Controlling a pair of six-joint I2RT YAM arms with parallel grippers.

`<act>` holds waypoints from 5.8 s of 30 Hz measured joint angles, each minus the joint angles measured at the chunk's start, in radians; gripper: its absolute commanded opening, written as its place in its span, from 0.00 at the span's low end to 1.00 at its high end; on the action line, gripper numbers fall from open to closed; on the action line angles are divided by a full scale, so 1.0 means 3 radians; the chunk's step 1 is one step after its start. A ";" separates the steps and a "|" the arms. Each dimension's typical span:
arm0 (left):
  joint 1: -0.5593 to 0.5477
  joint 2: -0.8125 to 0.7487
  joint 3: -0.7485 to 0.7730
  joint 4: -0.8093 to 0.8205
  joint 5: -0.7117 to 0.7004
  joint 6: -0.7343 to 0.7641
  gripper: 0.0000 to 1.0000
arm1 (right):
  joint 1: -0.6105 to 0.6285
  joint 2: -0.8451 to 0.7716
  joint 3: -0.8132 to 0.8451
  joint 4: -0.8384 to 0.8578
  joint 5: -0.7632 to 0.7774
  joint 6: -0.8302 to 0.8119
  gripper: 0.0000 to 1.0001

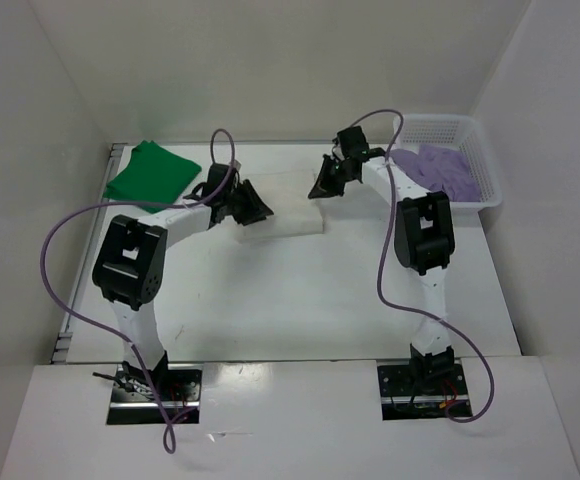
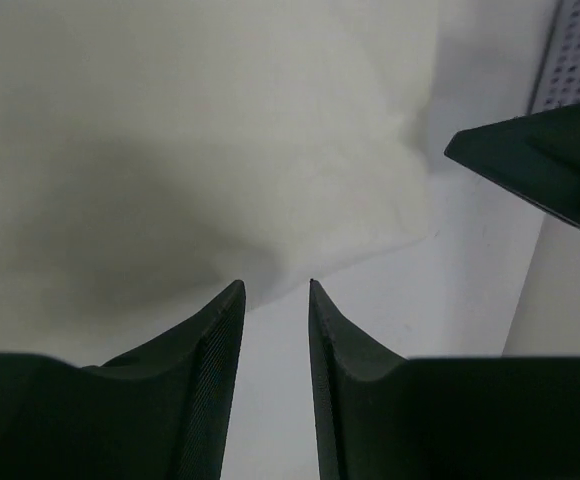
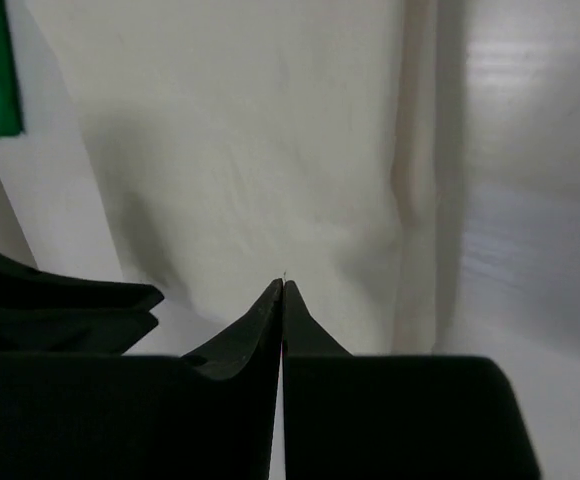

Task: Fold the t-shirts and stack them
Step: Fold the long partially folded tshirt into a neat square, then put the neatly folded tshirt into the corner of the board with the left arm, then grab crumpled tshirt from bin with the right arm

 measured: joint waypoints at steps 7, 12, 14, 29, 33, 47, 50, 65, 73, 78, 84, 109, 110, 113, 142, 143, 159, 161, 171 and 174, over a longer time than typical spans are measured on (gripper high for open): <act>0.0066 -0.0008 -0.0710 0.0198 0.0153 -0.0060 0.39 | 0.0235 -0.0145 -0.1061 0.0443 -0.0102 0.0055 0.00; 0.0081 -0.0197 -0.1109 0.0557 0.0243 -0.0155 0.43 | 0.0231 -0.0313 -0.1376 0.0701 -0.0089 0.0081 0.00; 0.0065 -0.0352 -0.1328 0.0520 0.0262 -0.0167 0.45 | 0.0231 -0.0390 -0.1494 0.0760 -0.0061 0.0089 0.00; 0.0516 -0.0715 -0.0814 -0.0092 0.0100 0.0130 0.82 | 0.0231 -0.1268 -0.1689 0.0416 0.0047 -0.0310 0.51; 0.0546 -0.0153 -0.0474 -0.0031 0.0062 0.0272 0.82 | 0.0231 -0.1639 -0.1873 0.0387 0.0025 -0.0350 0.51; 0.0331 0.1109 0.0813 0.0151 0.0392 0.0529 0.06 | 0.0104 -0.2420 -0.2411 0.0338 -0.0062 -0.0205 0.52; 0.0163 0.1146 0.0930 0.0113 0.0422 0.0487 0.01 | 0.0090 -0.2431 -0.2438 0.0343 -0.0061 -0.0161 0.52; 0.1226 0.0636 0.1843 -0.0211 0.0675 0.0318 0.26 | -0.0140 -0.2591 -0.2637 0.0354 -0.0196 -0.0127 0.52; 0.2567 -0.0446 -0.0309 0.0450 0.0172 -0.0168 1.00 | -0.0140 -0.2566 -0.2705 0.0390 -0.0432 -0.0145 0.52; 0.2364 -0.0877 -0.1302 0.0342 0.0154 -0.0270 1.00 | -0.0140 -0.2550 -0.2750 0.0398 -0.0456 -0.0193 0.35; 0.2224 -0.1968 -0.1569 -0.0015 0.0108 -0.0113 1.00 | -0.0104 -0.2516 -0.2838 0.0449 -0.0380 -0.0132 0.06; -0.0001 -0.1700 -0.1994 0.0172 0.1400 -0.0248 1.00 | 0.0801 -0.1808 -0.1871 0.0409 0.0509 0.0577 0.00; 0.0027 -0.1689 -0.1985 0.0168 0.1427 -0.0217 0.88 | 0.0716 -0.1790 -0.1687 0.0327 0.0643 0.0496 0.04; 0.0070 -0.1689 -0.1926 0.0137 0.1455 -0.0093 0.69 | 0.0156 -0.1781 -0.1134 0.0154 0.0879 0.0249 0.09; 0.0086 -0.1682 -0.1689 -0.0120 0.1277 0.0305 0.79 | -0.1600 0.0034 0.0198 -0.0249 0.1371 0.0057 0.52; 0.0086 -0.1684 -0.1689 -0.0128 0.1255 0.0305 0.79 | -0.1600 0.0066 0.0206 -0.0203 0.1331 0.0095 0.32; 0.0086 -0.1752 -0.1609 -0.0182 0.1119 0.0280 0.79 | -0.1551 -0.1101 -0.0456 0.0240 0.1191 0.0253 0.00; 0.0086 -0.1706 -0.1530 -0.0174 0.1115 0.0272 0.79 | -0.1521 -0.1466 -0.0458 0.0314 0.1198 0.0207 0.00; 0.0329 -0.1621 -0.1256 -0.0098 0.1091 0.0151 0.79 | -0.1119 -0.2593 0.0045 0.0484 0.0645 0.0145 0.00; 0.0559 -0.1621 -0.1258 -0.0104 0.1057 0.0085 0.79 | -0.0804 -0.2619 0.0313 0.0600 0.0225 0.0278 0.01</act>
